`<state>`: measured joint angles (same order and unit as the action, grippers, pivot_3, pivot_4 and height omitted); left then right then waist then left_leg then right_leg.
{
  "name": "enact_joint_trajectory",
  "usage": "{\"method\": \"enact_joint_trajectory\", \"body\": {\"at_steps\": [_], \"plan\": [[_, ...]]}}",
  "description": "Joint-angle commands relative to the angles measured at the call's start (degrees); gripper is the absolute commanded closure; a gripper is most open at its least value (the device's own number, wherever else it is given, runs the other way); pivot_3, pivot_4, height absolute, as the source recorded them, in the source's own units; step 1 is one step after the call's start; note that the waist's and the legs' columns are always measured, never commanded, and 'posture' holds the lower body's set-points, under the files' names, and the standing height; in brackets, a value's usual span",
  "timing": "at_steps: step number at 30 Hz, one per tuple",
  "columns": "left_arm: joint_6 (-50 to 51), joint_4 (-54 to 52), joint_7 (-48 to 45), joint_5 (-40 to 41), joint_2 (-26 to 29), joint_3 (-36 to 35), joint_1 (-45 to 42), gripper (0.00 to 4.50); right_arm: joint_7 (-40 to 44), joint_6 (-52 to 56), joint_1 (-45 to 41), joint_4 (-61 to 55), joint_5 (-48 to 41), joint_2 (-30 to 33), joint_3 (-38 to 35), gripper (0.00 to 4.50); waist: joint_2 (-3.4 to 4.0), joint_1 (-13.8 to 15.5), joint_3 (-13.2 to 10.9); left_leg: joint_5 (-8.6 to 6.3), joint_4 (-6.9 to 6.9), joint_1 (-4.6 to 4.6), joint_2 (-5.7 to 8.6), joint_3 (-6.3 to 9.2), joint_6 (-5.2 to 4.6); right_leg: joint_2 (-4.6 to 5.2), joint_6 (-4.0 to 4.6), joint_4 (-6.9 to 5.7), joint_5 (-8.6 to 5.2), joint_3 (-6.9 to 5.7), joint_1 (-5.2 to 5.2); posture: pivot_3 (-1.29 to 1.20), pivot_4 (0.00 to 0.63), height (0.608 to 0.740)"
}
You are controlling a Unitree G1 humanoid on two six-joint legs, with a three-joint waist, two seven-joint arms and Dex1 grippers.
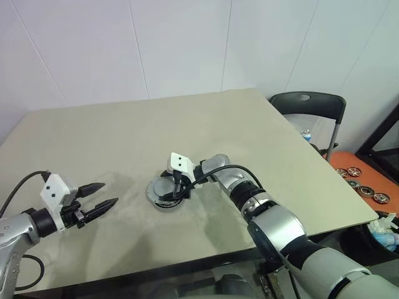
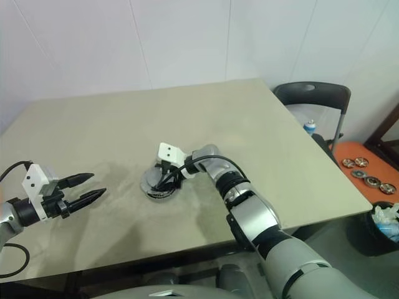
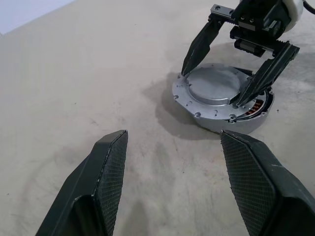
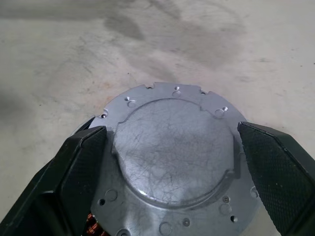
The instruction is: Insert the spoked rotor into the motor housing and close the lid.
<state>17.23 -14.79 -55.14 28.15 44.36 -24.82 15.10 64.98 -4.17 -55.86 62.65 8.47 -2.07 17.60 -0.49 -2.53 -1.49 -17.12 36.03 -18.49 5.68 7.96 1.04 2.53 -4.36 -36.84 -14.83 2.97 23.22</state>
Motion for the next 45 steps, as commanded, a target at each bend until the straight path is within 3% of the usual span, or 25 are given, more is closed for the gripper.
{"method": "enact_joint_trajectory", "body": {"at_steps": [1,8,14,22,30,45], "plan": [[0.0,-1.8,0.2,0.6,0.1,-0.1,-0.9,1.31,0.0,0.3,0.6,-0.8,0.8,0.3,0.8,0.01,0.0,0.0,0.0,0.0,0.0,0.0,0.0,0.0,0.0,0.0,0.0,0.0,0.0,0.0,0.0,0.0,0.0,0.74],[0.0,-1.5,0.3,0.7,0.4,0.1,-1.2,1.31,-0.3,0.3,1.1,-1.2,0.7,0.1,0.8,0.01,0.0,0.0,0.0,0.0,0.0,0.01,0.0,0.0,0.0,0.0,0.0,0.0,0.0,0.0,0.0,0.0,0.0,0.74],[0.1,-1.4,0.4,0.8,0.4,0.1,-1.5,1.31,-0.8,0.0,0.9,-1.1,0.5,-0.1,0.6,1.29,0.0,0.0,0.0,0.0,0.0,0.02,0.0,0.0,0.0,0.0,0.0,0.0,0.0,0.0,0.0,0.0,0.0,0.74],[0.2,-1.6,0.8,0.8,-0.1,0.6,-1.6,1.31,-0.9,1.8,-0.9,-1.2,-0.6,0.2,-0.6,1.29,0.01,0.0,0.0,0.0,0.02,0.02,0.0,0.0,0.0,0.0,0.0,-0.02,0.0,0.0,-0.01,0.0,0.0,0.74],[0.1,-1.6,1.3,0.6,-0.9,1.7,-2.1,1.31,11.6,8.2,-1.6,-6.8,-4.4,2.5,-1.1,1.29,0.04,0.0,0.0,-0.02,-0.02,-0.12,-0.01,0.01,-0.04,0.0,-0.01,0.16,0.01,0.0,0.05,0.0,0.0,0.74],[0.2,-1.6,1.7,0.8,-1.2,1.6,-2.8,1.31,8.1,3.7,1.8,-8.2,-1.8,3.1,1.7,1.29,0.04,0.0,0.0,-0.04,-0.01,-0.27,-0.02,0.01,-0.04,0.0,-0.01,0.21,0.01,0.0,0.16,0.0,0.0,0.74]]}}
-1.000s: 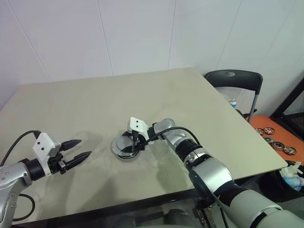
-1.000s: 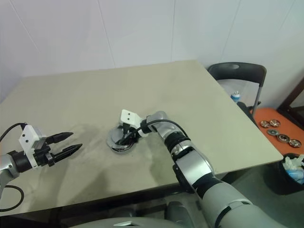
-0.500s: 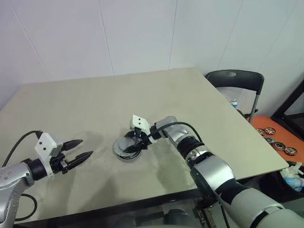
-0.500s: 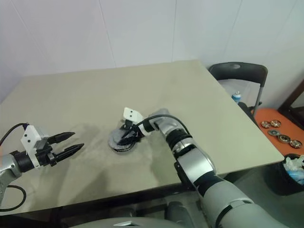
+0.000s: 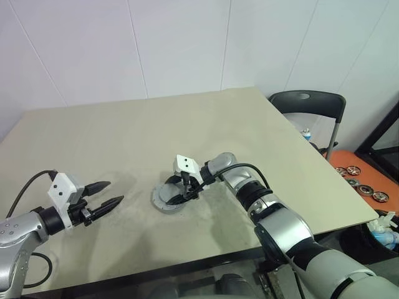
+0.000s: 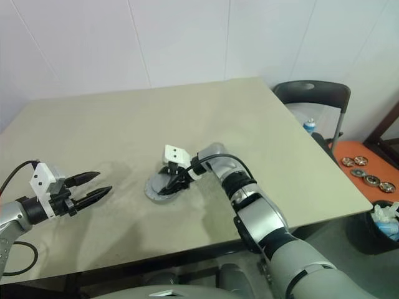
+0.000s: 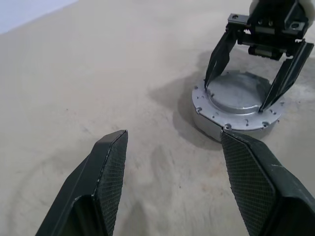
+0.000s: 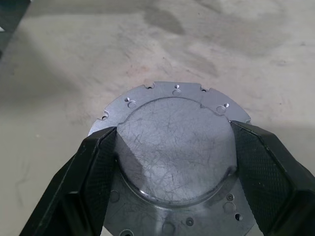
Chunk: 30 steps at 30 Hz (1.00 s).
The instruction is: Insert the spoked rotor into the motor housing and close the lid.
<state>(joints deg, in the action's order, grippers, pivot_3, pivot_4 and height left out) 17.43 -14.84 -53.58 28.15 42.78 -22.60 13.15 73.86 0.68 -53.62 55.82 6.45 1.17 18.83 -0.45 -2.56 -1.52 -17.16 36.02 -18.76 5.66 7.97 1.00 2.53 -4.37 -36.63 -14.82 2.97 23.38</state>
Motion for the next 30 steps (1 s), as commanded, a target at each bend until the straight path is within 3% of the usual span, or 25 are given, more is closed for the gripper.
{"method": "enact_joint_trajectory", "body": {"at_steps": [1,11,23,30], "plan": [[0.0,-1.5,0.1,0.8,0.3,-0.7,-0.8,1.31,-0.9,-1.3,-0.5,-1.3,0.3,-0.1,0.5,1.29,0.0,0.0,0.0,0.0,0.0,0.01,-0.01,0.0,0.0,0.0,0.0,0.0,0.0,0.0,0.0,0.0,0.0,0.74],[0.3,-1.8,0.4,1.0,0.3,-1.0,-1.0,1.31,-2.3,-5.5,1.4,-1.7,2.7,0.4,3.5,1.29,0.0,0.0,0.0,0.0,-0.01,0.19,-0.03,0.0,0.0,-0.02,0.0,-0.02,0.0,0.0,-0.15,0.0,0.0,0.74],[1.1,-3.0,0.3,1.1,-0.1,-0.3,-1.2,1.31,-6.7,3.6,0.8,4.3,1.3,-2.1,0.5,1.29,0.0,-0.1,0.0,0.01,0.03,0.47,-0.15,-0.01,0.02,-0.13,0.05,-0.12,0.02,0.0,-0.26,0.0,0.0,0.74],[1.2,-3.1,0.3,1.1,-0.1,-0.3,-1.0,1.31,-2.5,1.7,2.7,2.3,2.9,0.7,3.0,1.29,0.0,0.0,0.0,0.02,0.07,0.47,-0.16,-0.01,0.03,-0.14,0.06,-0.09,0.03,0.0,-0.26,0.0,0.0,0.74]]}}
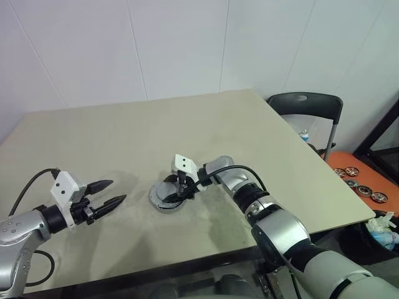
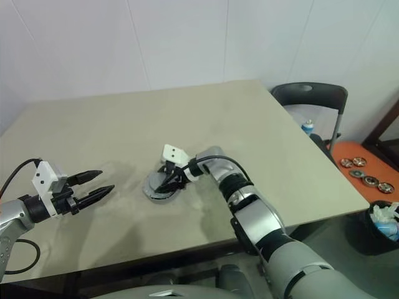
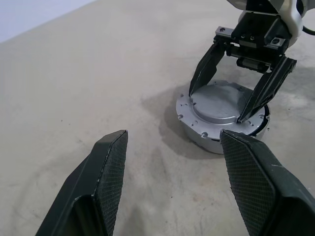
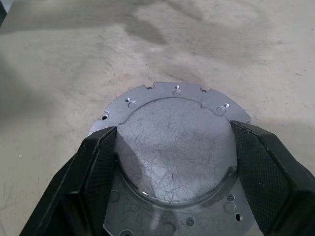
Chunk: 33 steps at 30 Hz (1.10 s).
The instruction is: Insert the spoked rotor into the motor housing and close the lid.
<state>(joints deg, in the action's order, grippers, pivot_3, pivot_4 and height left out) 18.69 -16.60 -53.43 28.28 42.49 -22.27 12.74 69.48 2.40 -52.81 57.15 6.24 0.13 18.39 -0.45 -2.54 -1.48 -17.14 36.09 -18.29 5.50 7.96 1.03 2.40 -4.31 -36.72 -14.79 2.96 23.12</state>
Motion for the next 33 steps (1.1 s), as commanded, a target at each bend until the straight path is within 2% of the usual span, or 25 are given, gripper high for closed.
{"method": "enact_joint_trajectory", "body": {"at_steps": [1,4,10,16,21,26,33], "plan": [[0.0,-1.3,0.1,1.0,0.2,-0.6,-0.7,1.31,2.8,0.3,2.1,0.7,3.0,2.2,3.5,1.29,0.01,0.0,0.0,0.0,-0.01,-0.01,0.0,0.0,0.0,0.01,0.0,0.05,0.0,0.0,0.0,0.0,0.0,0.74],[0.0,-1.2,0.2,0.9,0.1,-0.4,-1.0,1.31,4.7,2.3,2.0,0.0,1.7,2.7,2.8,1.29,0.01,0.2,0.0,-0.01,-0.04,-0.06,0.03,0.0,-0.03,0.04,-0.01,0.21,0.0,-0.02,0.0,0.0,0.0,0.74],[-0.1,-1.0,0.3,0.9,0.0,-0.2,-1.3,1.31,5.4,-1.2,2.7,-1.5,2.5,3.2,4.1,1.29,0.02,0.2,0.0,-0.08,-0.09,-0.1,0.04,0.0,-0.06,0.05,-0.01,0.35,0.01,-0.03,0.0,0.0,0.0,0.74],[0.0,-1.2,0.6,0.9,-0.1,-0.4,-1.4,1.31,2.9,-4.5,3.6,-1.5,4.4,2.4,6.5,1.29,0.06,0.1,0.0,-0.1,-0.09,-0.09,0.03,0.0,-0.06,0.04,-0.01,0.37,0.01,-0.03,-0.01,0.0,0.0,0.74],[0.2,-2.0,1.0,1.1,-0.4,-0.3,-0.8,1.31,4.1,-2.8,2.9,0.2,4.2,2.7,7.0,1.29,0.14,0.1,0.1,-0.09,-0.06,-0.01,0.01,0.0,-0.06,0.03,0.0,0.34,0.01,-0.03,-0.11,0.0,0.0,0.74],[0.5,-2.6,1.3,1.2,-0.7,-0.4,-0.4,1.31,4.6,4.1,-0.1,3.2,2.2,2.4,4.6,1.29,0.16,0.2,0.1,-0.09,-0.06,-0.01,0.01,0.0,-0.06,0.03,0.0,0.35,0.01,-0.03,-0.11,0.0,0.0,0.74],[0.5,-2.5,1.5,1.1,-0.8,-0.3,-0.8,1.31,7.2,3.5,0.0,4.4,3.9,5.0,6.2,1.29,0.28,0.7,0.1,-0.1,-0.06,-0.03,0.05,0.0,-0.07,0.07,0.0,0.41,0.01,-0.04,-0.13,0.0,0.0,0.74]]}}
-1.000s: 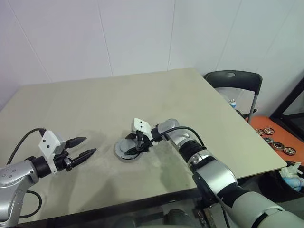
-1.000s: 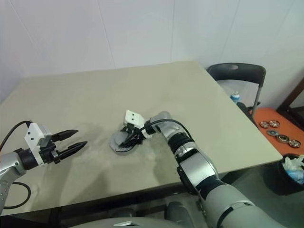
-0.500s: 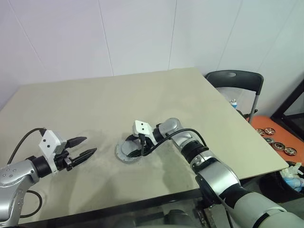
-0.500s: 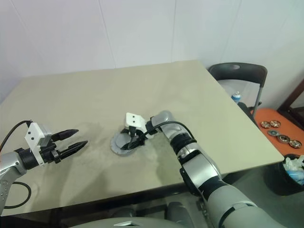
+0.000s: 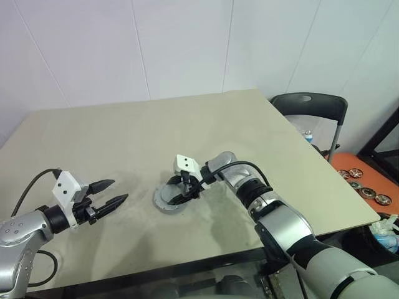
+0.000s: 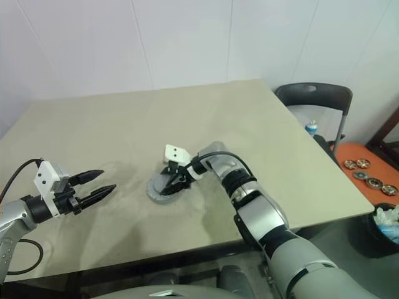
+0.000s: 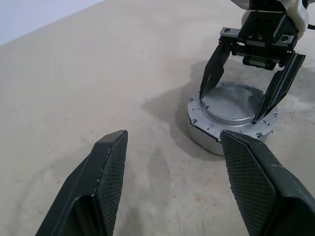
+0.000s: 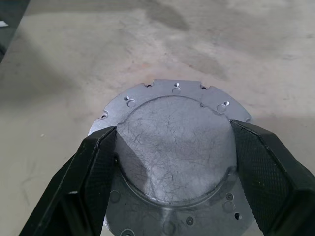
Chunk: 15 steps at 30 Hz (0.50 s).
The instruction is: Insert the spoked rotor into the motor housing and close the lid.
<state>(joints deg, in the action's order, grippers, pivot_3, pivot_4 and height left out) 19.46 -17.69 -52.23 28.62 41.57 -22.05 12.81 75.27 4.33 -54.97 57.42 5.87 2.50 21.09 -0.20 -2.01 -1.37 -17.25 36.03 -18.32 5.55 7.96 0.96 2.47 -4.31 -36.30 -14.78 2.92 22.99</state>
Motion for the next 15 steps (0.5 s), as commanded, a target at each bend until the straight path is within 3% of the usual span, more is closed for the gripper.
{"method": "enact_joint_trajectory", "body": {"at_steps": [1,4,15], "plan": [[-0.2,-1.3,0.3,0.8,0.2,-0.5,-1.0,1.31,1.5,1.0,2.6,3.9,4.2,2.8,3.4,1.29,0.05,0.3,0.0,0.0,0.0,0.0,0.02,0.0,0.0,0.02,0.0,0.01,0.0,0.0,-0.01,0.0,0.0,0.74],[-0.3,-1.0,0.3,0.9,0.3,-0.5,-1.3,1.31,-0.7,-3.7,3.9,2.8,4.8,3.3,3.8,1.29,0.07,1.1,0.1,-0.01,0.02,0.01,0.02,0.0,-0.02,0.02,0.0,0.05,0.0,0.0,-0.05,0.0,0.0,0.74],[-0.3,-0.8,0.6,0.6,0.2,-0.2,-2.1,1.31,-7.0,-5.4,5.1,0.6,3.5,0.1,2.2,1.29,0.09,0.6,0.1,-0.02,-0.06,0.68,-0.14,0.0,0.0,-0.11,0.14,0.05,-0.11,-0.01,-0.69,0.0,0.0,0.74]]}}
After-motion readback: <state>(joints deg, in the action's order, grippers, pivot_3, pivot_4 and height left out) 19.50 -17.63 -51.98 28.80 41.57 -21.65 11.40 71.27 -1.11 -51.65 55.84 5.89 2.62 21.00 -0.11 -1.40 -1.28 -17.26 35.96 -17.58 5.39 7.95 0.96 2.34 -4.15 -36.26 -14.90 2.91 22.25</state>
